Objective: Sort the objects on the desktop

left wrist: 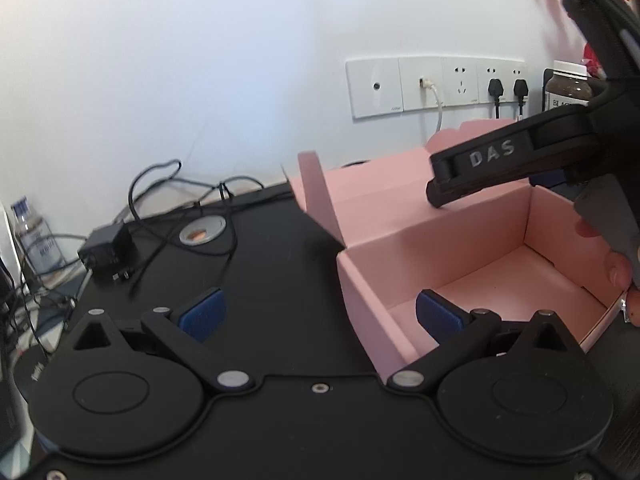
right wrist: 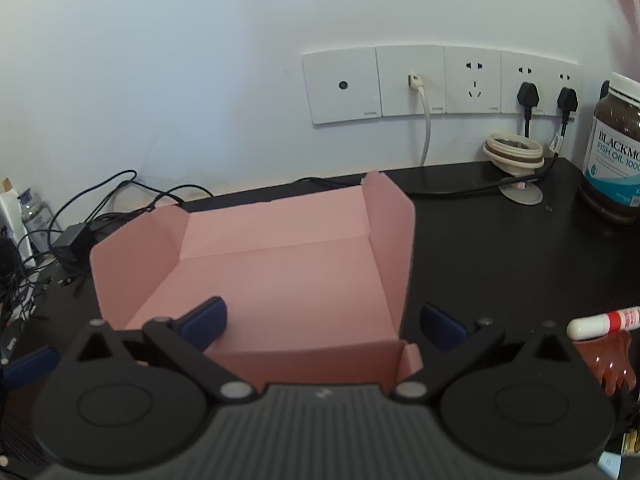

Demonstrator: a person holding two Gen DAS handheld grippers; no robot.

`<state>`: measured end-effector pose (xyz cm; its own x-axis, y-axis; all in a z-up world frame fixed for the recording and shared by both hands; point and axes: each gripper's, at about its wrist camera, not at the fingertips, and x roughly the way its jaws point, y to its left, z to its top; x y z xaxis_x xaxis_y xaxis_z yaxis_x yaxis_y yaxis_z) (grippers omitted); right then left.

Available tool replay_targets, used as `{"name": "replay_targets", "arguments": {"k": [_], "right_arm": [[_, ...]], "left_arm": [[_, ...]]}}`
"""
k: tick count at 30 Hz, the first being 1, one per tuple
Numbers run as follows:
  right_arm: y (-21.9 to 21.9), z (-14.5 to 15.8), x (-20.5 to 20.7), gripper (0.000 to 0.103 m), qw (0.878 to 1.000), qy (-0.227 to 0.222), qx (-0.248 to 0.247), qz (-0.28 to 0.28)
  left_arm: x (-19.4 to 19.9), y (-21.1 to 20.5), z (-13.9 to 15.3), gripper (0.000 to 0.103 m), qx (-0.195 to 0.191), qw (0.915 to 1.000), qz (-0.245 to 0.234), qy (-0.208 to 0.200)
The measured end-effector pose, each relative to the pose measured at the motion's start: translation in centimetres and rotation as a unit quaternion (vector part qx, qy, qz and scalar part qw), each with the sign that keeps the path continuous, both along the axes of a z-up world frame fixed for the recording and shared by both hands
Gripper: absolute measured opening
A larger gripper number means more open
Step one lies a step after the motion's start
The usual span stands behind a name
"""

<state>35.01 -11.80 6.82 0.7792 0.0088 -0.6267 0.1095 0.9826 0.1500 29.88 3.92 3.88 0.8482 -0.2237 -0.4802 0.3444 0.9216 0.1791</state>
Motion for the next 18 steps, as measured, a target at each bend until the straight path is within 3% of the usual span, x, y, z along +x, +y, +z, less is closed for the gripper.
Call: {"name": "replay_targets", "arguments": {"k": [5, 10, 18], "right_arm": [[-0.1, 0.0, 0.1, 0.102, 1.0, -0.003, 0.0, 0.001], [-0.8, -0.3, 0.1, 0.102, 1.0, -0.002, 0.019, 0.003], [-1.0, -0.5, 0.2, 0.102, 1.0, -0.006, 0.022, 0.006]], "left_arm": [[-0.4, 0.1, 0.5, 0.103, -0.01, 0.9998, 0.0, -0.019], [-0.3, 0.6, 0.9, 0.103, -0.036, 0.9992, -0.007, -0.013], [0.4, -0.2, -0.1, 0.103, 0.0, 1.0, 0.005, 0.005]]}}
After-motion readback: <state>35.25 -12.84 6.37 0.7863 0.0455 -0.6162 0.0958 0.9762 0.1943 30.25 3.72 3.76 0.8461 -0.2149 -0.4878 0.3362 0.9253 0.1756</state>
